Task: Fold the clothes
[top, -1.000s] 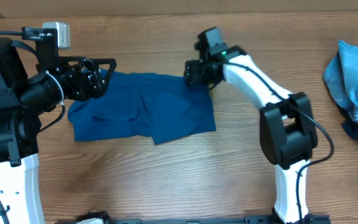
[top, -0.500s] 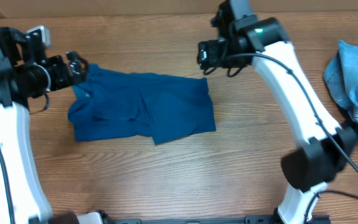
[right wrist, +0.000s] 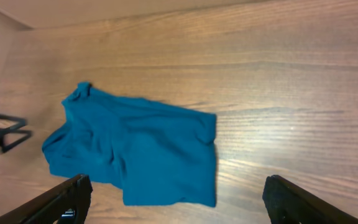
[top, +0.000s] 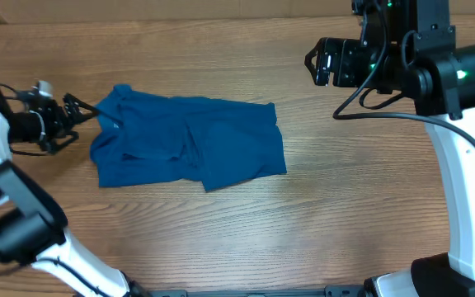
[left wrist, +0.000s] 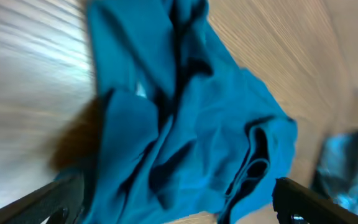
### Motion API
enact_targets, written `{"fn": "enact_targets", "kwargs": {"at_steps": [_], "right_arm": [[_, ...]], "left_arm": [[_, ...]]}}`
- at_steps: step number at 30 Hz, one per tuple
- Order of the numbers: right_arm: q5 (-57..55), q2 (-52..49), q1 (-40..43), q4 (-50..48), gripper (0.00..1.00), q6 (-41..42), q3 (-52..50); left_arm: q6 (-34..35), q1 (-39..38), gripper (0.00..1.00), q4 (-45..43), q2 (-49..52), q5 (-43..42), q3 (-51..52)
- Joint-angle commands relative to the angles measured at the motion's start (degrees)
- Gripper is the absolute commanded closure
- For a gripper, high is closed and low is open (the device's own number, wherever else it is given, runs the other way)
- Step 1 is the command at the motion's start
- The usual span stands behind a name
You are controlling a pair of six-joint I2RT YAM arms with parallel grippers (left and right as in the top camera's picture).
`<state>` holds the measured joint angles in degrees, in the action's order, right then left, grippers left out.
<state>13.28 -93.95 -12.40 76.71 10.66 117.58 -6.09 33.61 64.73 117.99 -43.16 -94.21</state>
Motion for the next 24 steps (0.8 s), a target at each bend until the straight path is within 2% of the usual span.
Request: {"fn": "enact_targets", "kwargs": {"at_steps": [1, 8, 12, 14, 17, 24], "right_arm": [[0.5, 0.2, 0.3, 1.8, 0.08, -0.2, 1.0], [0.5, 0.2, 0.3, 3.6, 0.09, -0.2, 1.0], [0.5, 0.2, 0.3, 3.6, 0.09, 0.0, 1.0], [0.5, 0.2, 0.3, 3.6, 0.09, 0.0, 1.0], [0.5, 0.2, 0.3, 3.6, 0.09, 0.0, 1.0], [0.5, 0.2, 0.3, 3.6, 0.09, 0.5, 1.0]], "left_arm": [[-9.4, -0.2, 0.0, -0.1, 7.6, -12.0, -0.4], [-12.4, -0.2, 0.0, -1.8, 15.1, -12.2, -0.4], [-12.0, -0.2, 0.0, -2.4, 15.5, -8.1, -0.4], [-8.1, -0.5, 0.0, -3.7, 15.6, -3.9, -0.4], [-6.6, -1.9, 0.0, -3.7, 15.6, -3.0, -0.4], [0.7, -10.3, 0.0, -4.8, 15.6, 7.8, -0.4]]}}
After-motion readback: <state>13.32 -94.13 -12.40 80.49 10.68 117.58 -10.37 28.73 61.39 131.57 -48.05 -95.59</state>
